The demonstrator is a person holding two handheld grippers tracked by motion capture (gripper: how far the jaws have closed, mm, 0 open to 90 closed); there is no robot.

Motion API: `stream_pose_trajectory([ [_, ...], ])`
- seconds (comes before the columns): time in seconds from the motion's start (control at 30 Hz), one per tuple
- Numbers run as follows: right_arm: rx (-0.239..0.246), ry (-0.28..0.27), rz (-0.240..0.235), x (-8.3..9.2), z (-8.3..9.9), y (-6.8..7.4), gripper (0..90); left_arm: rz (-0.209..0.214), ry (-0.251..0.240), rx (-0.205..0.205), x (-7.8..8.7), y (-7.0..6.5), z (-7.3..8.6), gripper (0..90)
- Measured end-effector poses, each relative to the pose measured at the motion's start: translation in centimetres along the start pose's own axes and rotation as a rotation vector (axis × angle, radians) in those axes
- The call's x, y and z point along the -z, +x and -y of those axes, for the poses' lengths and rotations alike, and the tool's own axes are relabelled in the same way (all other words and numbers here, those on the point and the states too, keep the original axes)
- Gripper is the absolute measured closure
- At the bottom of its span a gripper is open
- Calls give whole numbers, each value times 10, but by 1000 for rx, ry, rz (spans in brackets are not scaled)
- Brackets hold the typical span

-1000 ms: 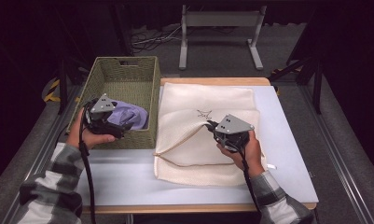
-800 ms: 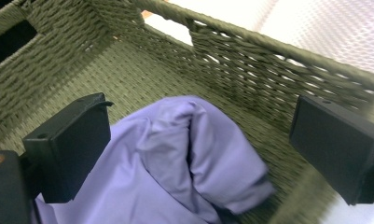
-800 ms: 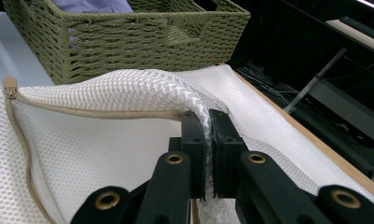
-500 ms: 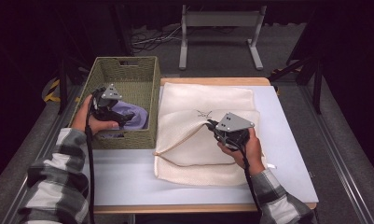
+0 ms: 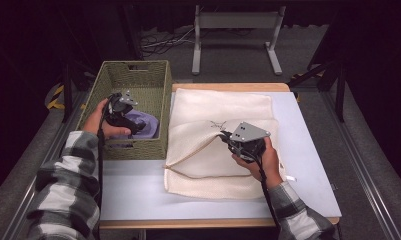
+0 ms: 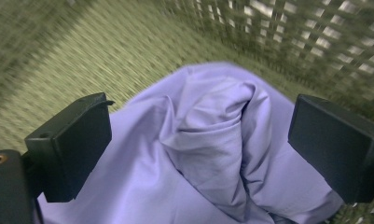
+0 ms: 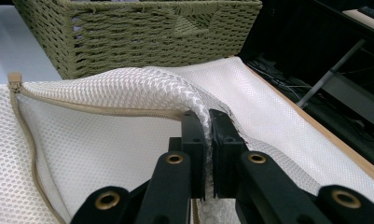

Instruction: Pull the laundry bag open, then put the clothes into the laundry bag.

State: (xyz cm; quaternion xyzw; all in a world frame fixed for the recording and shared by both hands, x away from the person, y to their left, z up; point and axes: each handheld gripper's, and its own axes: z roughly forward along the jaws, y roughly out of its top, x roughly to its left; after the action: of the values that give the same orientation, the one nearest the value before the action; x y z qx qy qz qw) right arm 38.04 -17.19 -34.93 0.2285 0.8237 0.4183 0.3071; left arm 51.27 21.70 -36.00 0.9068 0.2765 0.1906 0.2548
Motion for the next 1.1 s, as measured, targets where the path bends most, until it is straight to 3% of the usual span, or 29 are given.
stream_pose_trajectory([
  [0.1, 2, -2, 0, 0, 0, 0, 865, -1, 88, -19, -13, 0, -1, 62],
  [0.27, 4, 2, -4, 0, 0, 1, 864, 9, 144, -26, -22, 3, -1, 65],
  [0.37, 4, 2, -10, 0, 0, 1, 864, 30, 211, -13, -31, 5, -1, 65],
  [0.5, 9, 2, -11, 0, 0, 2, 863, 47, 230, -11, -34, 6, -2, 68],
  [0.67, 6, 1, -25, 0, 1, 3, 861, 78, 283, 26, -42, 13, 1, 63],
  [0.77, 6, 5, -34, -1, 2, 4, 860, 129, 329, 48, -51, 15, 3, 56],
  [0.93, 16, 13, -45, -1, 3, 6, 859, 189, 413, 19, -62, 9, 3, 84],
  [0.97, 15, 13, -46, -1, 3, 6, 859, 217, 422, 20, -64, 9, 3, 97],
  [1.1, 18, 22, -49, -1, 5, 7, 859, 248, 434, 4, -63, 10, 2, 256],
])
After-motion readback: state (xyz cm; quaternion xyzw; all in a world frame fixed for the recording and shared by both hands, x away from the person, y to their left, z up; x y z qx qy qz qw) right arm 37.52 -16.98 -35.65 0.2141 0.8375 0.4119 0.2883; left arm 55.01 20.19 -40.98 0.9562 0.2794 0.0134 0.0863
